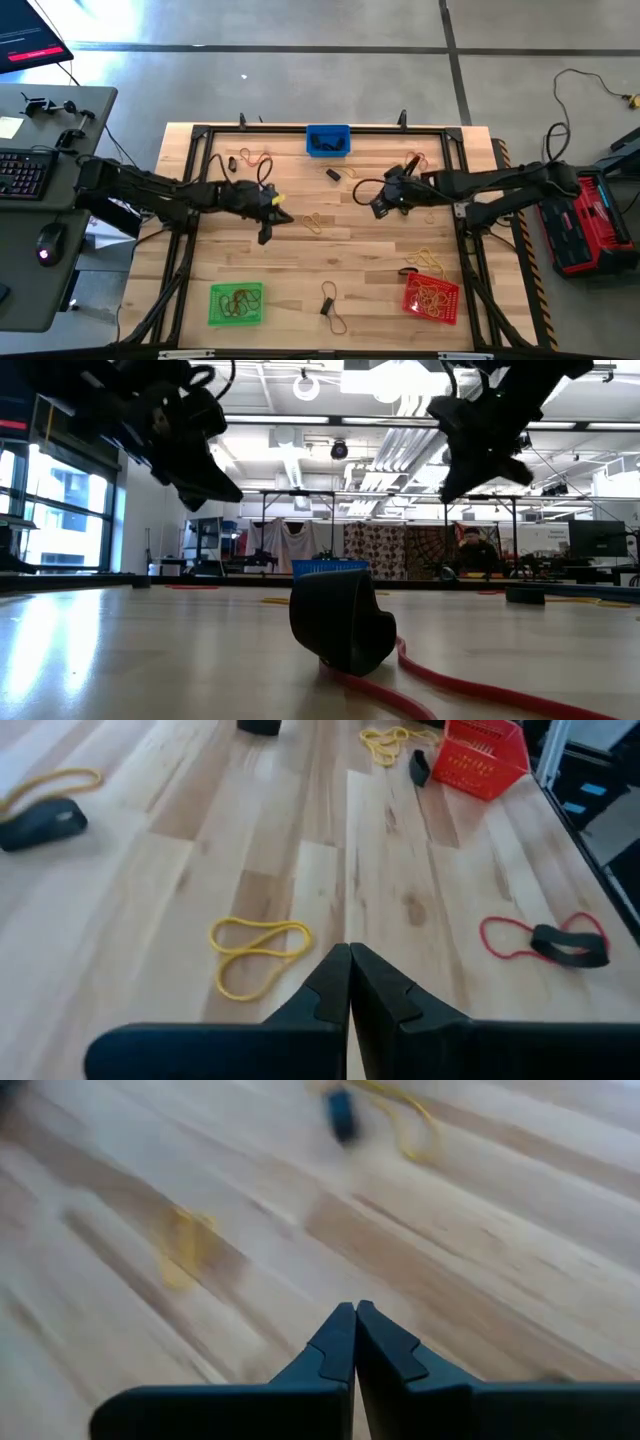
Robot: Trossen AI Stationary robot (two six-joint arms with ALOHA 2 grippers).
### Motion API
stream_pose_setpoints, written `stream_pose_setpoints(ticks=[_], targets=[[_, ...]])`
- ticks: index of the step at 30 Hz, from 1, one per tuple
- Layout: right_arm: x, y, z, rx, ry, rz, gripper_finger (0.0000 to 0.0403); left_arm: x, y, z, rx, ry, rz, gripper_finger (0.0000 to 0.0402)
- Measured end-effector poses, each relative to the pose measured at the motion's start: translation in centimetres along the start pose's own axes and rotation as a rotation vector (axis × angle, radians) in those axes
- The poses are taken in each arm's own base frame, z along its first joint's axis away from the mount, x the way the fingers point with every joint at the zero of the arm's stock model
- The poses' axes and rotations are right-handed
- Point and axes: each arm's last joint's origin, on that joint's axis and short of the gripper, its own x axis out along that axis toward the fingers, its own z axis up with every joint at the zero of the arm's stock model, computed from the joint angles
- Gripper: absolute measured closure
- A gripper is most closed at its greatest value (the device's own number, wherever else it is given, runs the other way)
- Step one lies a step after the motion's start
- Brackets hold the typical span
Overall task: Sort rubber bands into baskets
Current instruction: Put the yellow rubber band into the red basket
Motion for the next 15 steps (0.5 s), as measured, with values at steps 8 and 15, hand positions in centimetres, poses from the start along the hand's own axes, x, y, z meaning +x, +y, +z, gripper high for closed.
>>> stream_pose_setpoints(ticks=[8,15], targets=[[-1.5,-3.5,0.8,0.032,0.304,-0.236,0.0342,-0.6,3.3,0.5,0.038,-0.006,-0.047,0.0401],[0.5,-8.0,0.4,-0.039,0.518,-0.266,0.0277,-1.1,4.9,0.9,-0.065,-0.045,0.004,0.0401]])
